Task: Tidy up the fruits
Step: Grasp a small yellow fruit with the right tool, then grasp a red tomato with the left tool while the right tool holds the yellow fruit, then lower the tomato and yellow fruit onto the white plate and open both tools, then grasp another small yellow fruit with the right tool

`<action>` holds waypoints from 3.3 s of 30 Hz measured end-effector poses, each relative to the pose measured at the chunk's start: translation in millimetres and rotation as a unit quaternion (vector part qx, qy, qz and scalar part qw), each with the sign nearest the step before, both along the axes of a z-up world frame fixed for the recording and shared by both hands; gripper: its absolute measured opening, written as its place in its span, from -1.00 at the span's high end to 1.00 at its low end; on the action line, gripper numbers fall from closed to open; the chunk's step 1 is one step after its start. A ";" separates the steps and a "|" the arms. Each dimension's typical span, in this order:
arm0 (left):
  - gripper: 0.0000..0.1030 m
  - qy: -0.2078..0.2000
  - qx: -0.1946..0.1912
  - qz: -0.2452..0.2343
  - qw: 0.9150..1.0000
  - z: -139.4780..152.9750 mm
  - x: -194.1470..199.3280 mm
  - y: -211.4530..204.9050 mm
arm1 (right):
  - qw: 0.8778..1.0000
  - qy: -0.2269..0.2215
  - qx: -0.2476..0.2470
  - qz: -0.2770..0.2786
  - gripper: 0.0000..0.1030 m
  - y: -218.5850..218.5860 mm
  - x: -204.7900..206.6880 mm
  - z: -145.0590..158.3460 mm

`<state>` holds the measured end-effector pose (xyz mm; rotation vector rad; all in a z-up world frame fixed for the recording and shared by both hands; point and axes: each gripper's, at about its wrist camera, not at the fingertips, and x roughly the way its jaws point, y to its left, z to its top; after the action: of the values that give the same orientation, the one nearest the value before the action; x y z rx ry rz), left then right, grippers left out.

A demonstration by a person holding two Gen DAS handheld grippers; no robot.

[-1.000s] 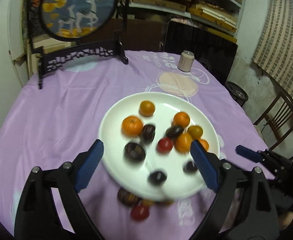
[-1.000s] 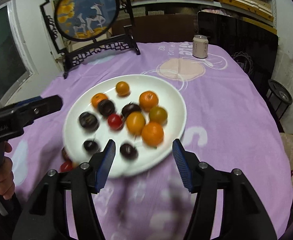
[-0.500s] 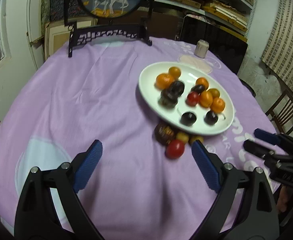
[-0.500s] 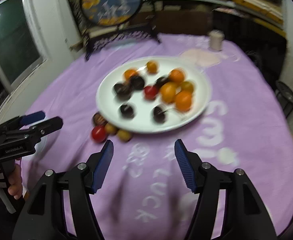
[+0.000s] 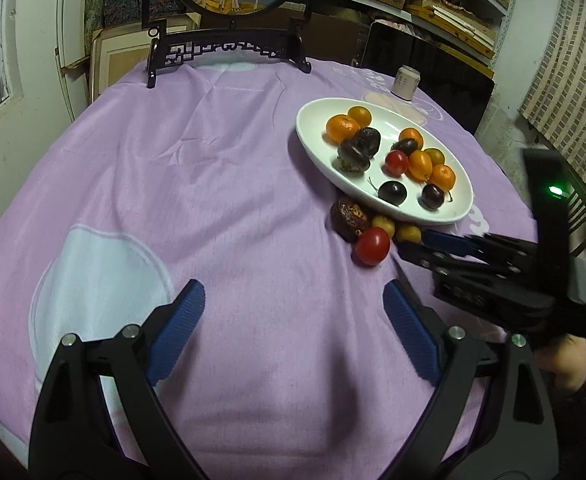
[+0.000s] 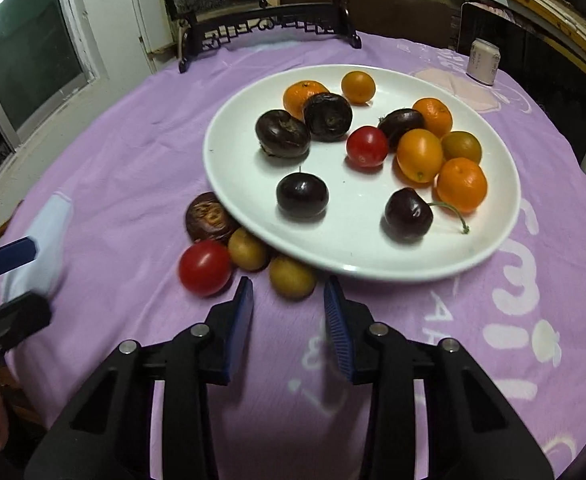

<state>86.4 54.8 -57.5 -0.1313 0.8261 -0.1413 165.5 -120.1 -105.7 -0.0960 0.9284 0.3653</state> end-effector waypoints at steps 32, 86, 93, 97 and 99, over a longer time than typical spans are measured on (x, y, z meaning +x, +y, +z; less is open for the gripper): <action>0.33 0.047 0.049 -0.048 0.997 -39.1 73.0 -80.2 | 0.996 0.005 0.065 -0.059 0.52 -90.0 -39.9 14.0; -0.30 0.035 0.031 -0.066 0.997 9.8 179.6 -111.8 | 0.998 -0.022 0.042 -0.040 -0.05 -66.1 70.7 39.8; -0.48 -0.010 0.005 -0.055 0.998 38.6 139.3 -86.6 | 0.996 -0.057 0.045 -0.053 -0.05 -77.7 36.6 61.6; -0.60 -0.037 0.009 -0.031 0.999 44.3 92.9 -56.2 | 0.995 -0.064 0.056 -0.050 -0.08 -81.4 -2.8 64.8; -0.62 -0.044 0.019 -0.010 0.999 41.3 73.6 -40.5 | 0.995 -0.056 0.063 -0.045 -0.08 -78.7 -20.6 60.5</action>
<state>160.0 14.3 -16.2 -0.0813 0.7412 -0.1488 144.9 -198.8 -45.1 0.0409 0.7938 0.3305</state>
